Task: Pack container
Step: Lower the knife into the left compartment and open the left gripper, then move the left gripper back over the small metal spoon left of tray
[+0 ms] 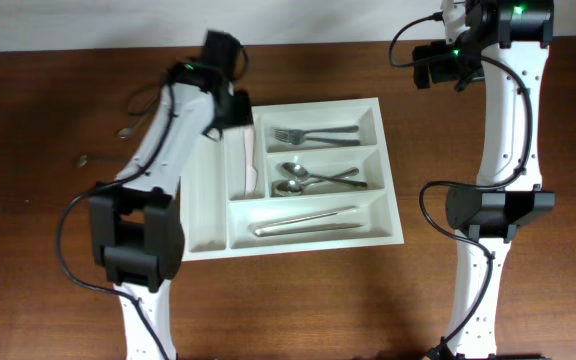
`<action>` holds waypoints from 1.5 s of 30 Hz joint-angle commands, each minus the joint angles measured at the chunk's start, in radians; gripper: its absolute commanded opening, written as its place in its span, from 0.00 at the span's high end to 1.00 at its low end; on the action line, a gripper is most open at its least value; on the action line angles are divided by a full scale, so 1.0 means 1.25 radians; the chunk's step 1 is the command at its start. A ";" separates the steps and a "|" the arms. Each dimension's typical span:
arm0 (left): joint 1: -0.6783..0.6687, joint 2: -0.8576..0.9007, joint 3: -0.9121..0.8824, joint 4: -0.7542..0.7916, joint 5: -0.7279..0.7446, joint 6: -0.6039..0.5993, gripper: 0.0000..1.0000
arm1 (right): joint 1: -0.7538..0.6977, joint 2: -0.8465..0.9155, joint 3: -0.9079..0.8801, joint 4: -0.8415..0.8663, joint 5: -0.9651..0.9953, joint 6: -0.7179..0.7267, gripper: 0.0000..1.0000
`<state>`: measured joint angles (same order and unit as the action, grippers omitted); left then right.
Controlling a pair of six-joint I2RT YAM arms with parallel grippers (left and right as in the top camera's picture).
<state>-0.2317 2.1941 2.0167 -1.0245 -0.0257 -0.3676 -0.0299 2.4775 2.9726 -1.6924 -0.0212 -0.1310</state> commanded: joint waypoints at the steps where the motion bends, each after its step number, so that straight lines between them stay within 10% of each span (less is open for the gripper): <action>1: 0.062 -0.007 0.068 -0.016 0.000 0.001 0.31 | 0.003 -0.025 0.008 -0.005 -0.008 0.002 0.00; 8: 0.195 -0.006 0.090 -0.041 0.019 0.001 0.04 | 0.003 -0.025 0.008 -0.005 -0.008 0.002 0.01; 18: 0.299 -0.005 0.090 -0.098 0.039 -0.005 0.01 | 0.003 -0.025 0.008 -0.005 -0.008 0.002 0.01; 33: 0.392 0.091 0.036 -0.154 0.002 -0.537 0.01 | 0.003 -0.025 0.008 -0.005 -0.008 0.002 0.01; 45: 0.397 0.182 0.036 -0.119 -0.001 -0.576 0.01 | 0.003 -0.025 0.008 -0.005 -0.008 0.002 0.01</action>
<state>0.2611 2.3901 2.0644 -1.1778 -0.0120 -1.0534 -0.0299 2.4775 2.9726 -1.6924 -0.0212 -0.1310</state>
